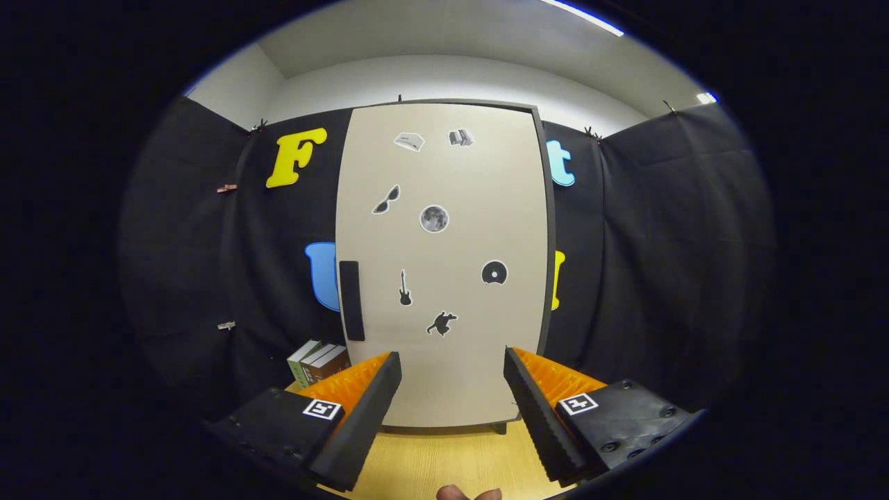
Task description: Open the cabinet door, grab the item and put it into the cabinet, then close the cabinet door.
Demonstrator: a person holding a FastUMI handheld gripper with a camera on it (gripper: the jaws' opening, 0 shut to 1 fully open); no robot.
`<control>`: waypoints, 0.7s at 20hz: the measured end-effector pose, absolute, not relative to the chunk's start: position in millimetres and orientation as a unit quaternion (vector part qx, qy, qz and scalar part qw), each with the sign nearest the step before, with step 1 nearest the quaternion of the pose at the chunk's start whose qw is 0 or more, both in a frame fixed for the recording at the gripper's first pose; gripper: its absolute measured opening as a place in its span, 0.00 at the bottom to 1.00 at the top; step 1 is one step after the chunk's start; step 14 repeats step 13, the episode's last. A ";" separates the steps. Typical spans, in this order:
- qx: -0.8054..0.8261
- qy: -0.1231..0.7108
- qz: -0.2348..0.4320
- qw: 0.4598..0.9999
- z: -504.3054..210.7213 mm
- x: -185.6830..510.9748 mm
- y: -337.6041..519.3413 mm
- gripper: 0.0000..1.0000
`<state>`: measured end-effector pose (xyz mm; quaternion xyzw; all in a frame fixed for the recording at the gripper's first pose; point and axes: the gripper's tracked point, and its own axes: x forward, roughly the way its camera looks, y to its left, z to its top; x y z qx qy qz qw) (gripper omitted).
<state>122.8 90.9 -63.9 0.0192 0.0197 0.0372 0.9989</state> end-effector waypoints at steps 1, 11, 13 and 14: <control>0.020 0.020 0.037 0.999 -63.6 123.3 91.9 0.97; 0.025 0.015 0.044 0.999 -59.1 119.3 95.0 0.97; 0.023 0.013 0.043 0.999 -58.8 121.1 95.6 0.97; 0.023 0.013 0.043 0.999 -58.8 121.1 95.6 0.97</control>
